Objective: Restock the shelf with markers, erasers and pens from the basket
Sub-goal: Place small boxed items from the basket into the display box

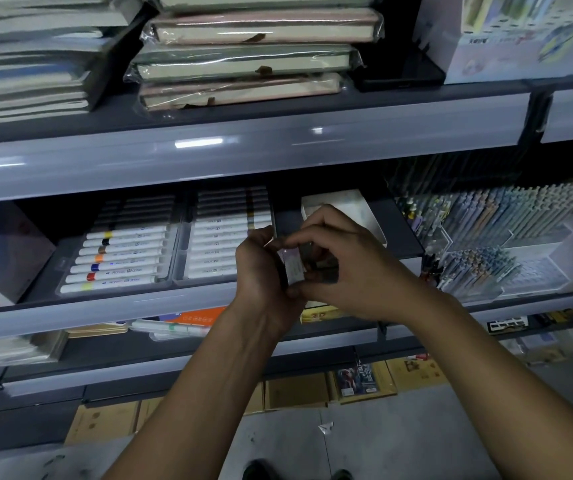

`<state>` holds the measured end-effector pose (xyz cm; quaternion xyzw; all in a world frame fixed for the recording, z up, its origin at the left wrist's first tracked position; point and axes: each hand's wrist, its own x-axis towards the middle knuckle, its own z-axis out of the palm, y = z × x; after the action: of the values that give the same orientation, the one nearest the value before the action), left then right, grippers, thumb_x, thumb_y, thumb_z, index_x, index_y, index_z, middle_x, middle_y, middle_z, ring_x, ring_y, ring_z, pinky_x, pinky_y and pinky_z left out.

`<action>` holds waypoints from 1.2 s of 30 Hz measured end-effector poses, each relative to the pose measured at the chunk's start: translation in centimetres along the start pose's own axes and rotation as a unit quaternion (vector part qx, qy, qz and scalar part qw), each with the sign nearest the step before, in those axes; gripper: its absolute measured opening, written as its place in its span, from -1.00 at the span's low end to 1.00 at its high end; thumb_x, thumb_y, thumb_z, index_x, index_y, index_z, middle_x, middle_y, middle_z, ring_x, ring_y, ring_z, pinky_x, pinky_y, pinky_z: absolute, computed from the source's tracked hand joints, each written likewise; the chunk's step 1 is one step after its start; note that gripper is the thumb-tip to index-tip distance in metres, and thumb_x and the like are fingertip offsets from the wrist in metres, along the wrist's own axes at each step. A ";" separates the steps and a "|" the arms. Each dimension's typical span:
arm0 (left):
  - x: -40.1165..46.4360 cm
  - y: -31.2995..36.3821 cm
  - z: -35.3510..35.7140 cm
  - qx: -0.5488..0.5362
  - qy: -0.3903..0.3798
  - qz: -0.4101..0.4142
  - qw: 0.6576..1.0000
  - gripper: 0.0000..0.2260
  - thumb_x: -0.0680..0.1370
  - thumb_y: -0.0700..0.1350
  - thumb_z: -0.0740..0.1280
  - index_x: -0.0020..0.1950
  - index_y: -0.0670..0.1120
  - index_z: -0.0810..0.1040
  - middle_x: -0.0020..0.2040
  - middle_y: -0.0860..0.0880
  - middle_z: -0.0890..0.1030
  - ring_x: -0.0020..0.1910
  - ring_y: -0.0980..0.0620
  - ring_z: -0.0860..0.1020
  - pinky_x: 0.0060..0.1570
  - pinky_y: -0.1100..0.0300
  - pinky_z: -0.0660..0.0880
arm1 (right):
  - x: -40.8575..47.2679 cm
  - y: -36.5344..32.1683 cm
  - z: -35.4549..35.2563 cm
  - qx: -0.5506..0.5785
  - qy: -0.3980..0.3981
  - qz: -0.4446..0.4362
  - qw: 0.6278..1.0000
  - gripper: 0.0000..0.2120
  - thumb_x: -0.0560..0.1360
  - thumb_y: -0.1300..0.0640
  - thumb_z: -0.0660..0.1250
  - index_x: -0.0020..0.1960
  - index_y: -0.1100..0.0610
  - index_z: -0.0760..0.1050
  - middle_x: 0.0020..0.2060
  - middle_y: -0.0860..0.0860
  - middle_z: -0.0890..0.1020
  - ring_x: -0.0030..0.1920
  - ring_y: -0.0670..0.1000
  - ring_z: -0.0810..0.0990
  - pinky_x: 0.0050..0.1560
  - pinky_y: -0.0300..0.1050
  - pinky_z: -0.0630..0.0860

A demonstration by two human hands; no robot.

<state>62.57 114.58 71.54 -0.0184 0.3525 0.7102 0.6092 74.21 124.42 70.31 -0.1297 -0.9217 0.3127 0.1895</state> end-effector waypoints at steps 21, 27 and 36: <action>0.7 -0.3 -1.9 0.255 0.070 0.134 0.955 -0.90 0.65 -0.06 0.40 0.09 -0.08 0.61 -0.14 -0.16 0.50 -0.31 0.06 0.36 -0.61 0.29 0.17 | -1.1 1.1 -0.1 0.267 0.107 0.110 0.951 -0.69 0.59 0.37 0.36 0.27 0.13 0.63 -0.13 -0.05 0.75 -0.04 -0.01 0.73 0.05 -0.22 0.60; 0.9 -0.5 -2.2 0.285 0.065 0.164 0.942 -0.80 0.62 -0.03 0.45 -0.18 -0.01 0.57 -0.02 -0.20 0.55 -0.02 -0.15 0.47 -0.57 0.28 0.22 | -1.0 1.0 -0.4 0.326 0.131 0.147 0.924 -0.70 0.65 0.42 0.22 0.27 0.21 0.61 0.06 0.09 0.72 -0.13 0.11 0.76 -0.03 -0.17 0.66; 2.0 -0.6 -1.6 0.346 0.120 0.168 0.915 -0.68 0.64 -0.01 0.42 -0.28 0.01 0.44 -0.38 -0.02 0.34 -0.46 0.08 0.33 -0.51 0.28 0.19 | -0.5 1.3 -1.4 0.360 0.116 0.170 0.910 -0.82 0.61 0.36 0.35 0.15 0.25 0.66 0.04 0.15 0.73 0.03 0.14 0.73 0.00 -0.15 0.68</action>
<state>61.92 115.45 69.11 0.1674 0.6443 0.6284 0.4024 75.47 125.96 70.44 -0.2430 -0.6821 0.6334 0.2730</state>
